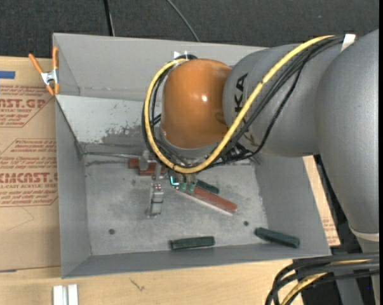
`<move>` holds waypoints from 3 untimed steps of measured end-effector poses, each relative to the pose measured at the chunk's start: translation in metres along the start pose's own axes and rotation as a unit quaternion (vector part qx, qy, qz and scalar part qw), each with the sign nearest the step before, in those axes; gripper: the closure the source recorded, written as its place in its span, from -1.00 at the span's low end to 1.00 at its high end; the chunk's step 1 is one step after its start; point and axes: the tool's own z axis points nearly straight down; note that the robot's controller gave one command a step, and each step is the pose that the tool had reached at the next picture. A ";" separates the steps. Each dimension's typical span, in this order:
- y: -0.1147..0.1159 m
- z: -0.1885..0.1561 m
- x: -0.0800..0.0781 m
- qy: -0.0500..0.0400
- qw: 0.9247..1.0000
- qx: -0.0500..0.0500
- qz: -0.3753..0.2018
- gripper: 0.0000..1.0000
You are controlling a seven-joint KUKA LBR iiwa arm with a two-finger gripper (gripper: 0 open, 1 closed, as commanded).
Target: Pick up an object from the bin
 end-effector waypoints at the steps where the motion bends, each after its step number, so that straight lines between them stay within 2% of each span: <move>1: -0.001 -0.005 -0.002 -0.004 1.000 -0.001 0.001 -1.00; 2: -0.032 0.058 -0.027 -0.007 1.000 -0.001 -0.001 -1.00; 3: -0.056 0.059 -0.046 -0.004 0.999 0.000 -0.032 -1.00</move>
Offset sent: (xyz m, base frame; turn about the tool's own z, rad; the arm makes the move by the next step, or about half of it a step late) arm 0.0405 -0.0568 -0.1067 0.0007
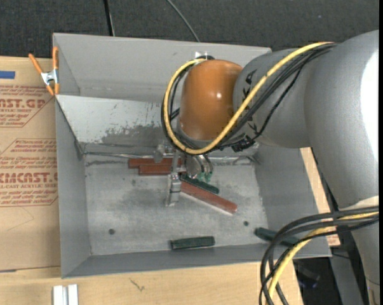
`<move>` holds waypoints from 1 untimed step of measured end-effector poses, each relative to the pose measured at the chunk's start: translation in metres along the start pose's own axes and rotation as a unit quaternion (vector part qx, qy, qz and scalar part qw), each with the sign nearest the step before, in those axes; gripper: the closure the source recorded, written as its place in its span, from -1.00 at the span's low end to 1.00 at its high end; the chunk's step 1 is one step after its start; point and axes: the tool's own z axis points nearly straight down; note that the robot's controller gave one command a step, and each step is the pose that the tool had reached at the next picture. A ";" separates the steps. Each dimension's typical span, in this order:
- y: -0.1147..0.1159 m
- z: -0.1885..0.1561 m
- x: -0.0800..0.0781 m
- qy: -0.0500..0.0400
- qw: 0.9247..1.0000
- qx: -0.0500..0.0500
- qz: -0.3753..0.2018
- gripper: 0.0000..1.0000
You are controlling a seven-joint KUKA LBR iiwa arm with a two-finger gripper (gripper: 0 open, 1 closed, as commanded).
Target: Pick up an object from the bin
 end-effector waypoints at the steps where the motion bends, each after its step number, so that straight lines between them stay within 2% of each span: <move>1: -0.076 -0.005 0.009 0.000 1.000 0.000 -0.008 -1.00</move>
Offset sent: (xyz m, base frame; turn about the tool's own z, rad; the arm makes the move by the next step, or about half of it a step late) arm 0.0060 -0.1080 -0.0474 0.0214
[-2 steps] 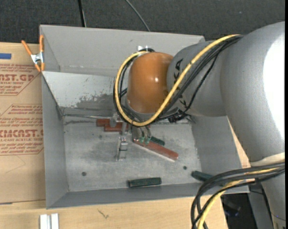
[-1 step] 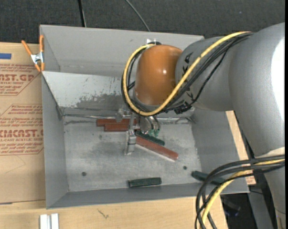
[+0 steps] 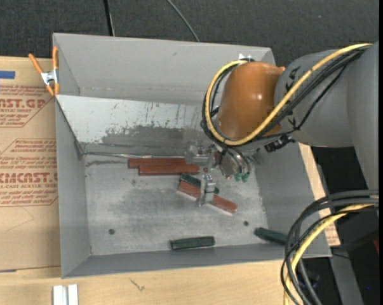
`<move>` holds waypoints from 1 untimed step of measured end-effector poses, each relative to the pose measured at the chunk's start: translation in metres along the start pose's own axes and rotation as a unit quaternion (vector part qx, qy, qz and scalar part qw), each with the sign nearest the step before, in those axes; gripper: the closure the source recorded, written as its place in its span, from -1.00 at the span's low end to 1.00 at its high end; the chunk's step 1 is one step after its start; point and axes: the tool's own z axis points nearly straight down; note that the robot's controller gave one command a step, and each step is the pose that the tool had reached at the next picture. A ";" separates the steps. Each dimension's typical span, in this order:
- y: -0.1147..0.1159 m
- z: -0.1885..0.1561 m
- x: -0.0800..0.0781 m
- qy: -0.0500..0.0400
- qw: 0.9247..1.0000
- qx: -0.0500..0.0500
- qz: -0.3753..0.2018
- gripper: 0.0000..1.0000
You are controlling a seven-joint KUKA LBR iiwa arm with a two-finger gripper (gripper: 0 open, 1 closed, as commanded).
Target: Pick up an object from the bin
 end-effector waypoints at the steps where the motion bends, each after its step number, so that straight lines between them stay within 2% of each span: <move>1: -0.028 0.049 -0.008 -0.003 1.000 -0.001 0.017 -1.00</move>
Offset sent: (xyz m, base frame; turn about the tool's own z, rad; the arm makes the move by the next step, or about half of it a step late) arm -0.0009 -0.0144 -0.0520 0.2626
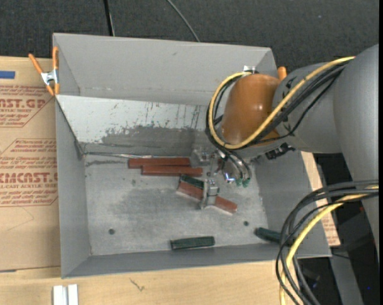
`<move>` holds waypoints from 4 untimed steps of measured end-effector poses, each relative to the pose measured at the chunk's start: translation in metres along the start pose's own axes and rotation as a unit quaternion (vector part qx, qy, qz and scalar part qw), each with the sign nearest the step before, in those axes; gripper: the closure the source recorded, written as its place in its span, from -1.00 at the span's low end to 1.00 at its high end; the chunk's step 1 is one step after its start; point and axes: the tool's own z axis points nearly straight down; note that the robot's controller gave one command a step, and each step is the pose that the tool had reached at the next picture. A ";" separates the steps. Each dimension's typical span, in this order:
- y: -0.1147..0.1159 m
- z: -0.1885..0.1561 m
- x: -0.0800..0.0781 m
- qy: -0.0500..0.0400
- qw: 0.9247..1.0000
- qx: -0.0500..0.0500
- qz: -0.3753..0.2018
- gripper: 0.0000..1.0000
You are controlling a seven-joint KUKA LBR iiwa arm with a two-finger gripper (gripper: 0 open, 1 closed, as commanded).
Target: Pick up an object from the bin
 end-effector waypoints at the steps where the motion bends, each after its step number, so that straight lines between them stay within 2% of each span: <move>1: 0.013 -0.001 0.007 -0.003 0.993 0.001 0.114 1.00; 4: 0.014 -0.015 0.008 0.001 0.993 0.001 0.114 1.00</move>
Offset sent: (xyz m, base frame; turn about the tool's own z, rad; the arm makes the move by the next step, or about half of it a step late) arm 0.0000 0.0000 0.0000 0.0000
